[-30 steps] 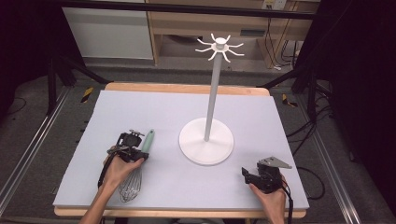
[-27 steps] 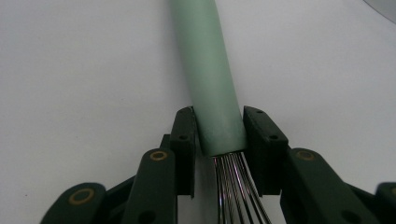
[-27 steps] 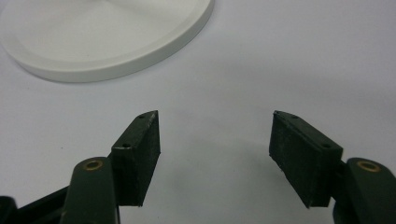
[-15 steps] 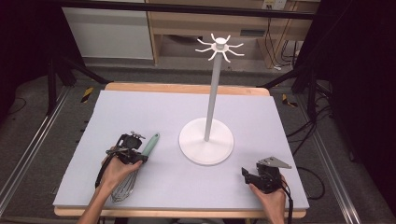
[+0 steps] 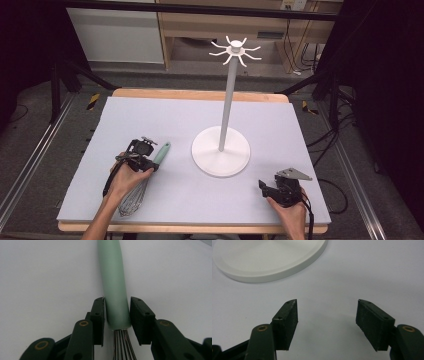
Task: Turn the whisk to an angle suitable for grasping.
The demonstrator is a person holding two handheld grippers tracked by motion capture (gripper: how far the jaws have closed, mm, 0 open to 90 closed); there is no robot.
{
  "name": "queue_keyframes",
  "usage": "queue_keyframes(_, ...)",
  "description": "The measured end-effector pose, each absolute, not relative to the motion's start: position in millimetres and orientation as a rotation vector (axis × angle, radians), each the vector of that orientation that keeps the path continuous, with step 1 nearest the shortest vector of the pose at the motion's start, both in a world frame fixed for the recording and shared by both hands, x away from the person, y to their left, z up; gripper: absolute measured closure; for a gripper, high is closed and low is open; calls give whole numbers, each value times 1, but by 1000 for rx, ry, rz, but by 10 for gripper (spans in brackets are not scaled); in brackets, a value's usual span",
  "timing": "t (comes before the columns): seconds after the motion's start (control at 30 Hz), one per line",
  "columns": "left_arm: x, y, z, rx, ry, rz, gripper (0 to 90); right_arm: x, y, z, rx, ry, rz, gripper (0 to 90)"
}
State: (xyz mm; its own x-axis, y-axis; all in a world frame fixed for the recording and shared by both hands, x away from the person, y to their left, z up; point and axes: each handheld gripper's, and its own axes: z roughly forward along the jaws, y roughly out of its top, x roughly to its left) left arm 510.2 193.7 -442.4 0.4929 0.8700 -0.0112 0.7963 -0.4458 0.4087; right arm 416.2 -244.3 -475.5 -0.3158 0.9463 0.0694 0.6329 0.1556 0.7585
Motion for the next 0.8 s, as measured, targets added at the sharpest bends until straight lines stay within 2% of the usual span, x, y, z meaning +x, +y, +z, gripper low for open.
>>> queue_keyframes(0.57, 514, 193, -448, 2362, 1480, 243, 683, 417, -244, -476, 1504, 2017, 984, 340)
queue_keyframes(0.8, 512, 197, -444, 2359, 1455, 244, 687, 416, -245, -476, 1497, 2021, 989, 340)
